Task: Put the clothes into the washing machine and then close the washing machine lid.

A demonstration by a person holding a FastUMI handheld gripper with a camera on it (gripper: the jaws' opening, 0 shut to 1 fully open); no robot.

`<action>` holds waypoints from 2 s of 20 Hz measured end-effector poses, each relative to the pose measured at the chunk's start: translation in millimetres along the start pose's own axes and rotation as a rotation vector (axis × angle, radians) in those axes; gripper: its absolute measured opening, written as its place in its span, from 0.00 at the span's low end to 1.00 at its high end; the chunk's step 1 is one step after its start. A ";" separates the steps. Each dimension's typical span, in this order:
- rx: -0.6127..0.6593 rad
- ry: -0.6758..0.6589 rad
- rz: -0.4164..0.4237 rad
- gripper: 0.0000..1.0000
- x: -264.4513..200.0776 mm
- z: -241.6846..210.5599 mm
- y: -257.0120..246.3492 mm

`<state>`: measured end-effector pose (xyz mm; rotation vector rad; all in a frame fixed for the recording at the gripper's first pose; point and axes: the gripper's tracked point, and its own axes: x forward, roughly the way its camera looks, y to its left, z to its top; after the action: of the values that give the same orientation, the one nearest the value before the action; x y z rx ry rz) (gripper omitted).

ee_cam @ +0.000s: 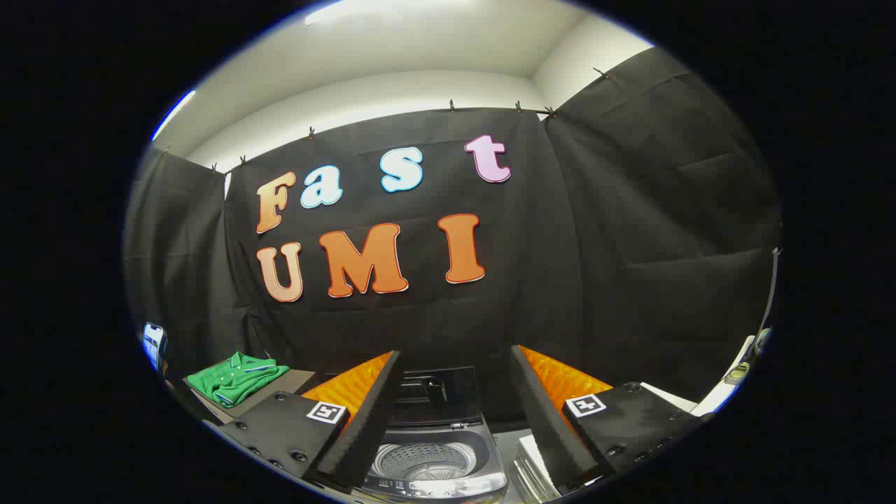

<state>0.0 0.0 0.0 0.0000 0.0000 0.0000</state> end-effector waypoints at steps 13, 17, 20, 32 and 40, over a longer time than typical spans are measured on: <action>0.006 -0.009 -0.002 0.98 9.9 -1.8 -17.0; 0.002 -0.014 0.001 0.98 8.8 -3.4 -16.2; 0.000 -0.017 -0.004 0.98 9.0 -3.9 -18.1; -0.027 -0.046 0.011 0.98 -7.0 -0.4 -5.0; -0.044 -0.038 0.039 0.98 -16.9 -11.1 17.8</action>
<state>-16.9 17.8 -11.1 -0.0438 -0.0377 0.0394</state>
